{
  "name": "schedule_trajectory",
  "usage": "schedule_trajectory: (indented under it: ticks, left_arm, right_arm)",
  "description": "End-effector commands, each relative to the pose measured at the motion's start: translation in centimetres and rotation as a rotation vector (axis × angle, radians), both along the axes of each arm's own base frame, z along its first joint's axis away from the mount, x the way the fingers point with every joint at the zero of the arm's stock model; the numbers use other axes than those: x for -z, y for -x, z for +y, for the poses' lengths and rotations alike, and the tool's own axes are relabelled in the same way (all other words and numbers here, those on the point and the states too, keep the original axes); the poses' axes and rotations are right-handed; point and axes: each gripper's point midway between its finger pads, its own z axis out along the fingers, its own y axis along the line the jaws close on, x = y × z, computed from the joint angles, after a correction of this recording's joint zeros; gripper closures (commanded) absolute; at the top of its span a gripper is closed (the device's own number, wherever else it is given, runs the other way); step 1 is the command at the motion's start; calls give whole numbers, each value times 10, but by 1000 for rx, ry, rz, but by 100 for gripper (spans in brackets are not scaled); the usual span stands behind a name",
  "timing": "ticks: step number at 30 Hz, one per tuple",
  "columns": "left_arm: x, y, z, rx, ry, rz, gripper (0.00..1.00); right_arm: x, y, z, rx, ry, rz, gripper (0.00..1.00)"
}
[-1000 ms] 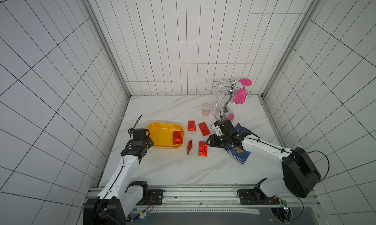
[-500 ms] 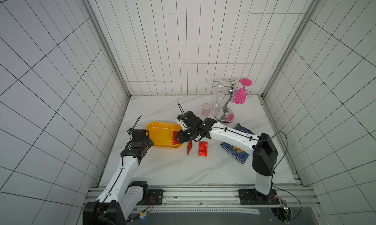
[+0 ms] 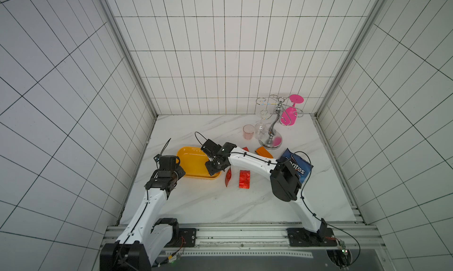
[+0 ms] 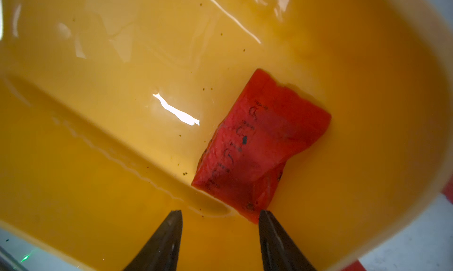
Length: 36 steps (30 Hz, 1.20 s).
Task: Take the tea bags out of the storage box
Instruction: Pick up the tea bag from the storage box, then place the tea bag at the center of the board.
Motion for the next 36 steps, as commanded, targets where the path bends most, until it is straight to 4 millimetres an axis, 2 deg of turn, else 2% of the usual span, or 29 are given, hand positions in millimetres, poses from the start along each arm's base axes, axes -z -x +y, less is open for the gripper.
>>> schedule_trajectory:
  ticks: [1, 8, 11, 14, 19, 24, 28, 32, 36]
  left_arm:
    - [-2, -4, 2, 0, -11, -19, 100]
    - [-2, -3, 2, 0, -11, -19, 100]
    - [-1, -4, 2, 1, -11, -16, 100]
    - [-1, -4, 2, 0, -11, -17, 100]
    - [-1, -4, 2, 0, -11, -16, 100]
    - [-1, -4, 2, 1, -11, -15, 100]
    - [0, -4, 2, 0, -11, -13, 100]
    - [0, -4, 2, 0, -13, -12, 100]
    - [0, -4, 3, -7, -16, -9, 100]
  right_arm:
    - [7, -9, -6, -22, 97, -70, 45]
    - [34, 0, -2, -63, 163, -40, 52]
    - [32, 5, 3, -74, 156, -28, 60]
    - [21, 6, 7, -82, 138, -50, 69]
    - [-8, 3, 11, -79, 97, -98, 87]
    - [-35, 2, 14, -79, 46, -129, 100]
    - [-61, 2, 16, -76, -4, -156, 100]
    - [-103, 2, 17, -78, -78, -193, 100]
    - [-146, 3, -1, -66, -116, -256, 100]
